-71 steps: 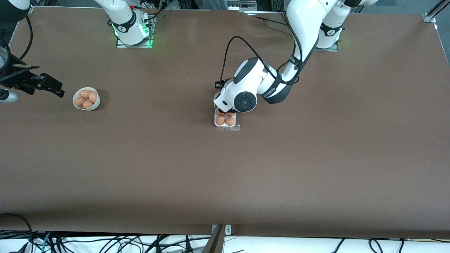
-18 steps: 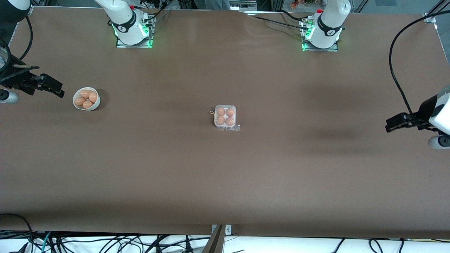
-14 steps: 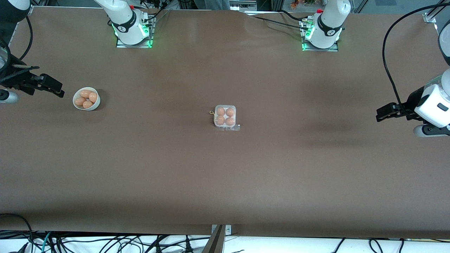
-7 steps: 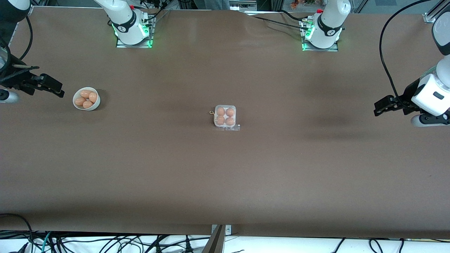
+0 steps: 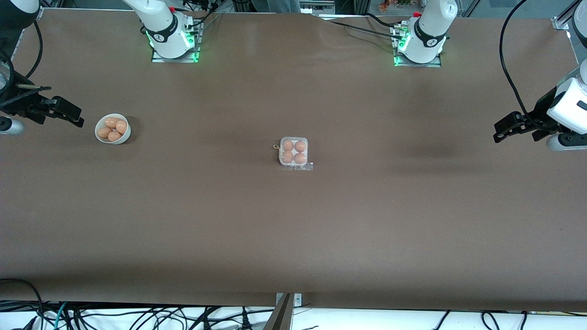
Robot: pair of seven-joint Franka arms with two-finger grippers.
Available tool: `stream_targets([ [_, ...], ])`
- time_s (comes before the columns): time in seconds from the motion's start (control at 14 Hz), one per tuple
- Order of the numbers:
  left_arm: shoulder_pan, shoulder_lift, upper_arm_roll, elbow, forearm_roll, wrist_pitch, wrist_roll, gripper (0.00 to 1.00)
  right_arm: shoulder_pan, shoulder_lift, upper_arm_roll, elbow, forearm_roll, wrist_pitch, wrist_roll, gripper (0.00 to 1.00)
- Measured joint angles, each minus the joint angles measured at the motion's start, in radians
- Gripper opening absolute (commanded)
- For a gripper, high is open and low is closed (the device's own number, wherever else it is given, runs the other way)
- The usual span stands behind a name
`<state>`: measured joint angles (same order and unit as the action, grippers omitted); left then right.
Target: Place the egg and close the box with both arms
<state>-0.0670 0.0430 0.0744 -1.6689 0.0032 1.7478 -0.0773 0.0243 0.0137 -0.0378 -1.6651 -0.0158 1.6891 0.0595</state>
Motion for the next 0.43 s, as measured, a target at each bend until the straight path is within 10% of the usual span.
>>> stream_targets([
  [0.43,0.000,0.000,0.000,-0.005,0.000,-0.001,0.000,1.00,0.000,0.000,0.000,0.000,0.000,0.000,0.000,1.00],
])
